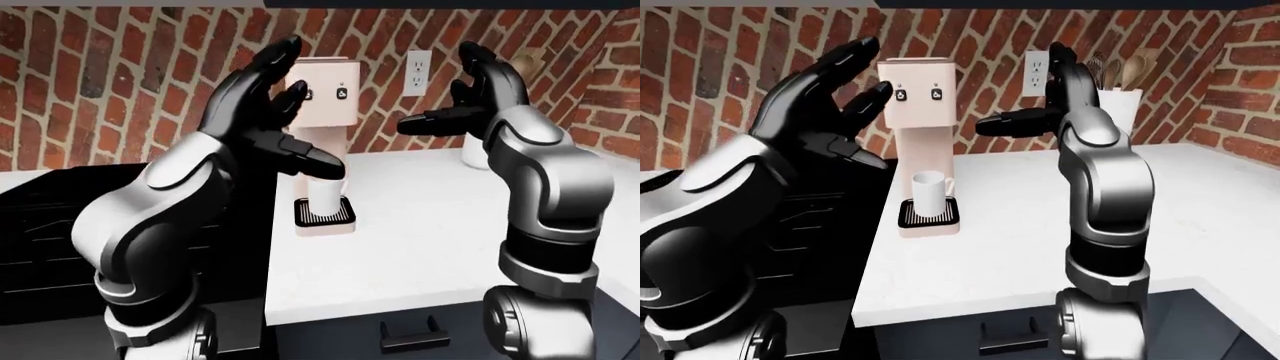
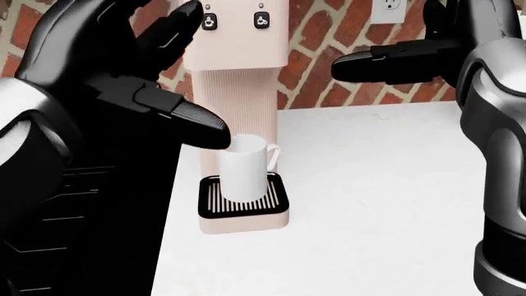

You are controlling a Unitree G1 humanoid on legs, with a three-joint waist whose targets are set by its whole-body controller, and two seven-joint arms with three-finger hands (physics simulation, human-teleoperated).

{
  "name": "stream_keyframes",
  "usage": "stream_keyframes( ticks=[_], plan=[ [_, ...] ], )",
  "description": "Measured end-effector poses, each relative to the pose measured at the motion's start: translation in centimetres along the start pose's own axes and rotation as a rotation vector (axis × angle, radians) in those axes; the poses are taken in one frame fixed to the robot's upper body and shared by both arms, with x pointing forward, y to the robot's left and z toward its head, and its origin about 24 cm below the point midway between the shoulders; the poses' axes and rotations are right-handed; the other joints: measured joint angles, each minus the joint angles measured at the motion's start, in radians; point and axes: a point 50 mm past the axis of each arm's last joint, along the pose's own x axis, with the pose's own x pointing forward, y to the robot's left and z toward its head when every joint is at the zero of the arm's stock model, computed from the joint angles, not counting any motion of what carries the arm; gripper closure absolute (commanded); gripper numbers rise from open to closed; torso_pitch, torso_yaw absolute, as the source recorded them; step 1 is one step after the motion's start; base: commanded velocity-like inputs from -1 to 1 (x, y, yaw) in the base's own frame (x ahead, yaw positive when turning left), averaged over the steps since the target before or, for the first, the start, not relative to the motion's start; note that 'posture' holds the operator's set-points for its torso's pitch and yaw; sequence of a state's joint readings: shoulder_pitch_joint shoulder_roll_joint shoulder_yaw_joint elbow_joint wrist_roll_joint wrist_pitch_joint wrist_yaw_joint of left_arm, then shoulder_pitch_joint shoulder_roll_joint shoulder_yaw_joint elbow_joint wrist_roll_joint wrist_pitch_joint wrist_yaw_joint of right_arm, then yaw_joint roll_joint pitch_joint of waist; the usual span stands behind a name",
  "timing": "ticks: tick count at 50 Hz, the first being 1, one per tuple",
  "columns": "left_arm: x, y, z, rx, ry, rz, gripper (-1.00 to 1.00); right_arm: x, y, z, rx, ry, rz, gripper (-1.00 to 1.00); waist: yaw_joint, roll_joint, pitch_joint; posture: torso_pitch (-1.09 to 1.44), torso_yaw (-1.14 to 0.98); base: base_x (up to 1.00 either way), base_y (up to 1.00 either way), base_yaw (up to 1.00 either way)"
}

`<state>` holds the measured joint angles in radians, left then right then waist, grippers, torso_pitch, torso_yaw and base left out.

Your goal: Press the button on the coffee machine to serve coffee.

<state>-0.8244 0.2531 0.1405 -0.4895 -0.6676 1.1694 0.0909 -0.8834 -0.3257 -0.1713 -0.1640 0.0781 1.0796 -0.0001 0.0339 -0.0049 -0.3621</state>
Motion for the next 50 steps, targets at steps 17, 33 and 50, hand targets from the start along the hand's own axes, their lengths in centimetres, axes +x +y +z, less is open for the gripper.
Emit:
stream_keyframes(
  ticks=[17,33,50],
  plan=[
    [1.2,0.1,-1.8,0.025,0.067,-0.008,-1.0,0.2,0.2,0.1,0.005,0.0,0.007,-1.0,0.001,-0.003,0.0,-0.58,0.0,0.0,0.0,0.0],
    [2.7,0.3,-1.7,0.042,0.063,-0.009,-1.0,0.0,0.1,-0.5,0.01,0.005,0.006,-1.0,0.002,-0.01,-0.002,-0.58,0.0,0.0,0.0,0.0],
    [4.2,0.9,-1.8,0.029,0.068,0.005,-1.0,0.1,0.2,-1.2,0.02,0.013,0.004,-1.0,0.001,-0.013,-0.002,-0.58,0.0,0.0,0.0,0.0]
  ],
)
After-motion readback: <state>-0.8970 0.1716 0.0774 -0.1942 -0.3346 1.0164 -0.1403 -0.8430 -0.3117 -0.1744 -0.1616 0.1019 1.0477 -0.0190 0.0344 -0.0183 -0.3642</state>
